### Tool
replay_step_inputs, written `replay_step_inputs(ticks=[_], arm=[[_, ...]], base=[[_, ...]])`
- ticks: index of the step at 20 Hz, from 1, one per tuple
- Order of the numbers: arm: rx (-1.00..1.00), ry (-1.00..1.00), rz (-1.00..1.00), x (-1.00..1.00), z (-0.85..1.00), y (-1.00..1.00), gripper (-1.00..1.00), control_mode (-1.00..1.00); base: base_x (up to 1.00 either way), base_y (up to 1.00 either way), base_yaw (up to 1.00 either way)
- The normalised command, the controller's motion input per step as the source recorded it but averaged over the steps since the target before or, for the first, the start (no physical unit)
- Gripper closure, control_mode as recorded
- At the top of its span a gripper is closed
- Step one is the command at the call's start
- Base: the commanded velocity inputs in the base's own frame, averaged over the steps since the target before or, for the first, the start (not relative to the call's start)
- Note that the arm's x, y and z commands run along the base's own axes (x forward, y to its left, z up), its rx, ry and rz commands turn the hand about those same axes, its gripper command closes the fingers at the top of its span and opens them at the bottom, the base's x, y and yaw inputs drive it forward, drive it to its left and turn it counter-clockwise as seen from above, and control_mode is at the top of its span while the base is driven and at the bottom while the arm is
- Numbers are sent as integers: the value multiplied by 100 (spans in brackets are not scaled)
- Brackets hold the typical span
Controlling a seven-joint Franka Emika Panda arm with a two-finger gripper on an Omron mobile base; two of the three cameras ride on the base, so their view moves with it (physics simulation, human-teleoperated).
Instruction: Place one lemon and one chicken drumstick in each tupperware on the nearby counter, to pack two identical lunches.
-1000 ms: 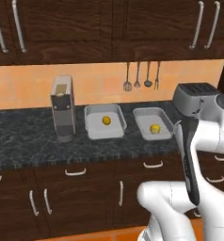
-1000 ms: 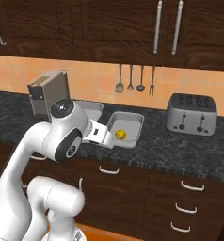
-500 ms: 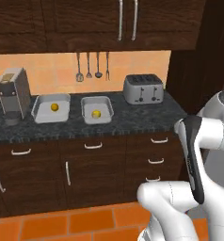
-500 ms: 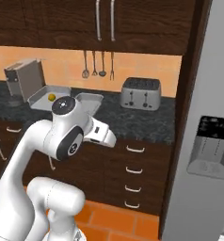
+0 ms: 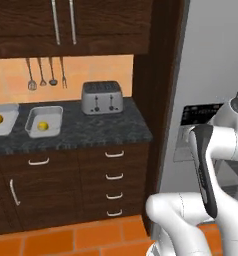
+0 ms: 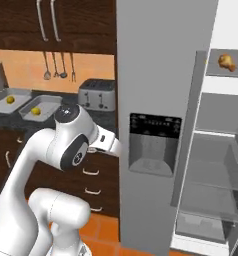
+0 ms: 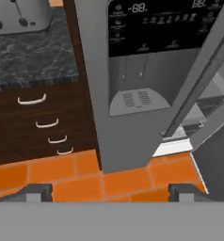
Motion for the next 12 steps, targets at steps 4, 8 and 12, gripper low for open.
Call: replay_step_inputs(ticks=[4,8,12], arm=[[0,0,0,0,0,0,-100,100],[0,0,0,0,0,0,-100,100],[0,0,0,0,0,0,-100,100]], base=[[17,-100,-8],[49,-100,-3],[92,-82,6]])
